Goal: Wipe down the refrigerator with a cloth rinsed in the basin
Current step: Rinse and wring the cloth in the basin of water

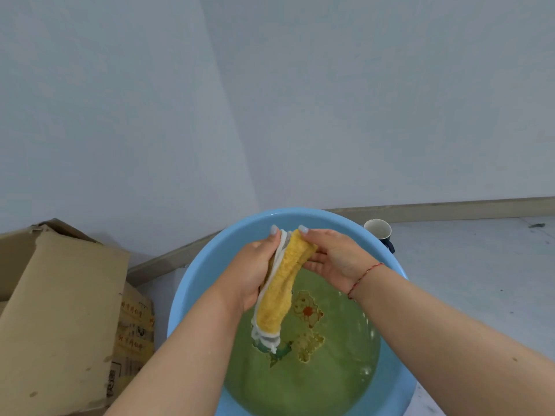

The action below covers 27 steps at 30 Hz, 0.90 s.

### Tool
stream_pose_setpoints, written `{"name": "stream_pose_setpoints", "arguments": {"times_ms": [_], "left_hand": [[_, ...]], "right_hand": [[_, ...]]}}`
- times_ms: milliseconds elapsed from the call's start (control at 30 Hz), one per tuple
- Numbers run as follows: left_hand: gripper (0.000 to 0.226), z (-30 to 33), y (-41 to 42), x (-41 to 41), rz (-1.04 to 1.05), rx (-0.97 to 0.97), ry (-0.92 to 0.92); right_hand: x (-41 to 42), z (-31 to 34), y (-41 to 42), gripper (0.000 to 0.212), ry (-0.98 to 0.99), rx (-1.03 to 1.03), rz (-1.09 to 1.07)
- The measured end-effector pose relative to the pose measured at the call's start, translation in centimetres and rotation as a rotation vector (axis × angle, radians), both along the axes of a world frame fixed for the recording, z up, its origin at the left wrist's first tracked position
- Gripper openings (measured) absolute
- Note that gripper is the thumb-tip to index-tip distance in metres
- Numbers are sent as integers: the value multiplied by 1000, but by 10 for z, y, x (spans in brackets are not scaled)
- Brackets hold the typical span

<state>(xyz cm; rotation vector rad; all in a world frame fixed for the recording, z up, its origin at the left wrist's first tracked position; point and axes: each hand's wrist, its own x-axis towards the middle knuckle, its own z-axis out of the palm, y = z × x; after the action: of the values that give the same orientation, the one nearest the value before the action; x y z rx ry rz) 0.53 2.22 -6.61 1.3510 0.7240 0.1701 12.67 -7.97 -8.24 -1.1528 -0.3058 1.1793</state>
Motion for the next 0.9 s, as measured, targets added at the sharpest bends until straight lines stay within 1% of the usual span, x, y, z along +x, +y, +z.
{"name": "stream_pose_setpoints", "arguments": {"times_ms": [67, 133, 167, 233, 267, 333, 367, 400, 467, 533, 600, 667, 700, 733, 767, 833, 900], "left_hand": [[53, 5, 1, 3, 22, 35, 9], [52, 12, -2, 5, 53, 28, 50], [52, 17, -2, 5, 57, 20, 84], [52, 30, -7, 4, 53, 18, 143], [52, 38, -10, 4, 34, 17, 161], [49, 56, -16, 4, -4, 31, 230], [49, 70, -19, 6, -19, 13, 250], [49, 77, -22, 5, -16, -9, 243], [47, 101, -29, 7, -6, -38, 229], [45, 128, -35, 7, 75, -64, 210], [43, 158, -42, 9, 182, -133, 200], [43, 192, -51, 15, 195, -159, 234], [43, 210, -57, 19, 188, -165, 239], [41, 229, -62, 24, 184, -163, 233], [37, 247, -67, 29, 181, -160, 224], [26, 283, -75, 39, 170, -106, 233], [20, 315, -80, 48, 208, -12, 271]], "right_hand": [[0, 8, 2, 22, 25, 13, -90], [0, 15, -1, 20, 52, -16, -228], [1, 20, -3, 17, 22, -70, -296], [-3, 28, -12, 13, -135, -251, -379], [-8, 34, -17, 17, -214, -330, -363], [-22, 54, -26, 44, -310, -406, -225], [-27, 67, -29, 54, -349, -419, -163], [-32, 75, -31, 56, -388, -420, -131], [-32, 89, -36, 46, -402, -448, -137], [-25, 109, -45, 27, -285, -507, -212], [-18, 132, -59, 12, -29, -535, -345], [-14, 165, -73, 17, 223, -485, -453], [-13, 184, -80, 14, 300, -457, -471], [-11, 203, -86, 11, 355, -434, -471], [-10, 224, -91, 11, 393, -403, -449], [-5, 260, -101, 20, 427, -356, -425], [5, 287, -112, 25, 469, -354, -494]]}}
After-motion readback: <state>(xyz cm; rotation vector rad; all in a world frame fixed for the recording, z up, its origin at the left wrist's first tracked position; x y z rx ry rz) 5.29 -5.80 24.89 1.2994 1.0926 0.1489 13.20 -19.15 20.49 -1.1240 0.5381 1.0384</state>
